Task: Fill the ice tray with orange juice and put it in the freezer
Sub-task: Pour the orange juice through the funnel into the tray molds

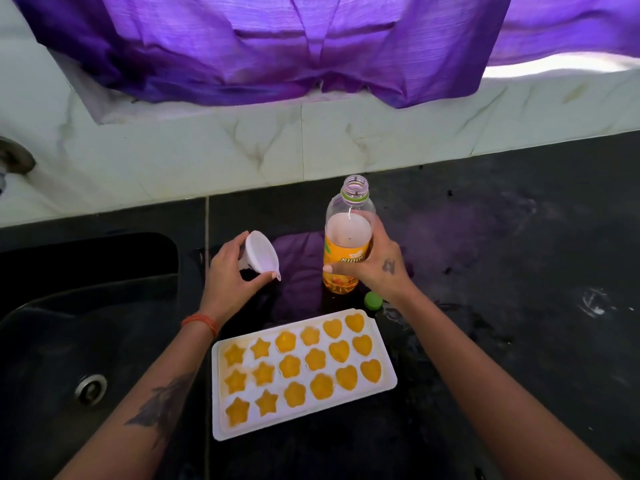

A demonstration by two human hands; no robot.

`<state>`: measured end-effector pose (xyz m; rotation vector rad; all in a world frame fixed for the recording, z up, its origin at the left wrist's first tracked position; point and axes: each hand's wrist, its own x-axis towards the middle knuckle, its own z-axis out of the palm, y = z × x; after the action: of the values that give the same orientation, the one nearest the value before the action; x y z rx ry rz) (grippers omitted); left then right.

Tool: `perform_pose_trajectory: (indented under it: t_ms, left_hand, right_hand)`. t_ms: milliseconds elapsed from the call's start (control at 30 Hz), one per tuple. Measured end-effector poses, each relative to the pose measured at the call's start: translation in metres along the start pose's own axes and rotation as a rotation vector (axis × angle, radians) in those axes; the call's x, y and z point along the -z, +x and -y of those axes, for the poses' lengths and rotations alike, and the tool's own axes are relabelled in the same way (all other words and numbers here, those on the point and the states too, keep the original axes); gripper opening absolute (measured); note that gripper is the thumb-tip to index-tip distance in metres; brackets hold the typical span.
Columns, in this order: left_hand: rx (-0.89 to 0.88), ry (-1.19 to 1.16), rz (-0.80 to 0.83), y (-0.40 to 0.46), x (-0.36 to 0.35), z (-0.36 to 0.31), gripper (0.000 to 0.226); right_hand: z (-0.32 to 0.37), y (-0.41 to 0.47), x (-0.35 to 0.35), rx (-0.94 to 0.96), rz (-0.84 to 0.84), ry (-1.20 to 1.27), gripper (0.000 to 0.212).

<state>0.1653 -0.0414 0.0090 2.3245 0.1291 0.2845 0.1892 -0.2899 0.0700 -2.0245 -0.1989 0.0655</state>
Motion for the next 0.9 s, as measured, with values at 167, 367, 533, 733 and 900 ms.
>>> perform_pose_trajectory:
  t_ms: [167, 367, 533, 733, 900]
  left_hand:
    - [0.024, -0.014, 0.047, -0.004, 0.001, 0.003, 0.102]
    - [-0.06, 0.14, -0.048, -0.01, 0.008, -0.012, 0.1]
    - [-0.301, 0.073, -0.029, -0.017, -0.003, -0.074, 0.083]
    - [-0.157, -0.254, 0.289, 0.005, -0.022, -0.116, 0.109]
    - [-0.141, -0.325, 0.299, 0.012, -0.029, -0.13, 0.099]
  right_hand:
    - [-0.013, -0.006, 0.011, -0.082, 0.123, -0.034, 0.088]
    - [-0.045, -0.021, 0.017, -0.157, 0.267, -0.65, 0.039]
    - [-0.051, -0.024, 0.019, -0.102, 0.321, -0.725, 0.038]
    - [-0.009, -0.016, 0.058, -0.12, 0.064, -0.451, 0.033]
    - [0.075, -0.003, 0.094, 0.194, -0.077, -0.202, 0.034]
